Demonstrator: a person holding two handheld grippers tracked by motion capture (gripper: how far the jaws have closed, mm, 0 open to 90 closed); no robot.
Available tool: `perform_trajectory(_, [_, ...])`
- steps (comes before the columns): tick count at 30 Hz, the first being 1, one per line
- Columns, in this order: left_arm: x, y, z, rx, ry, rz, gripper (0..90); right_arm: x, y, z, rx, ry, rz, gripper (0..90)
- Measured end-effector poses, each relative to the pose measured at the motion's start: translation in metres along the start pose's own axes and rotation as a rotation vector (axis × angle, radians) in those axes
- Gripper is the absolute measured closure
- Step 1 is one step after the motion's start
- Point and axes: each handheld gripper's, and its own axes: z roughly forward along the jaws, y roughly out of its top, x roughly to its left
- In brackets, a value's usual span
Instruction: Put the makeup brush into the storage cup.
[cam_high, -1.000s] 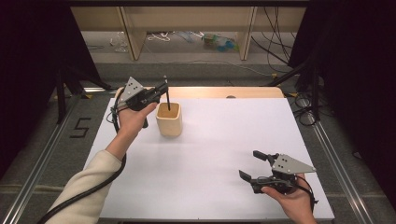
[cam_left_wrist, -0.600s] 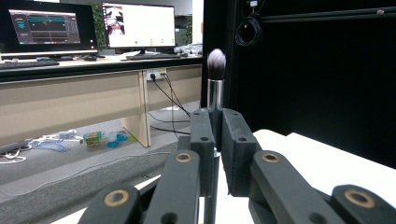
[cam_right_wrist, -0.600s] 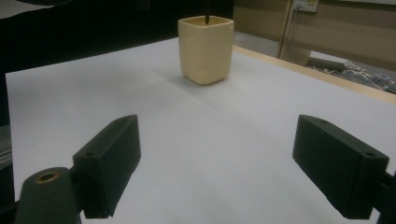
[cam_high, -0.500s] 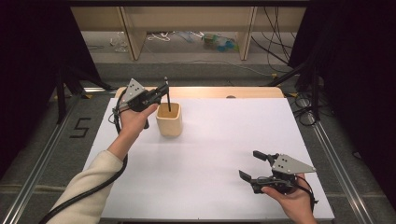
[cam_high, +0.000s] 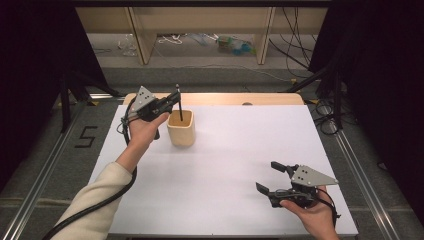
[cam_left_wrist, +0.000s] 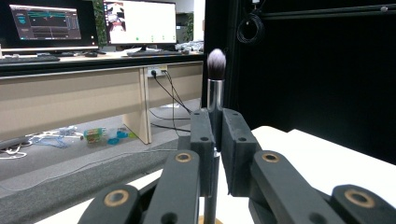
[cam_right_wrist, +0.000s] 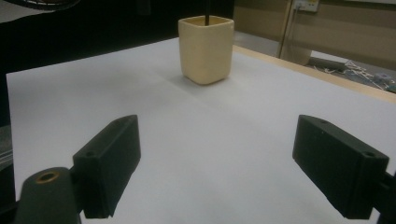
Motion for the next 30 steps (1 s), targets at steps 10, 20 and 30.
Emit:
perform_trajectory(10, [0.0,-0.005,0.0,0.003,0.005,-0.008,83.9,0.0,0.0,0.0,0.0,-0.001,-0.001,16.4])
perform_trajectory(20, [0.001,-0.01,0.0,0.006,0.006,-0.015,83.9,0.0,0.0,0.0,0.003,0.005,0.002,16.5])
perform_trajectory(30, [0.0,-0.016,0.001,0.003,0.001,-0.017,83.9,0.001,0.0,-0.001,0.019,0.006,0.017,16.4])
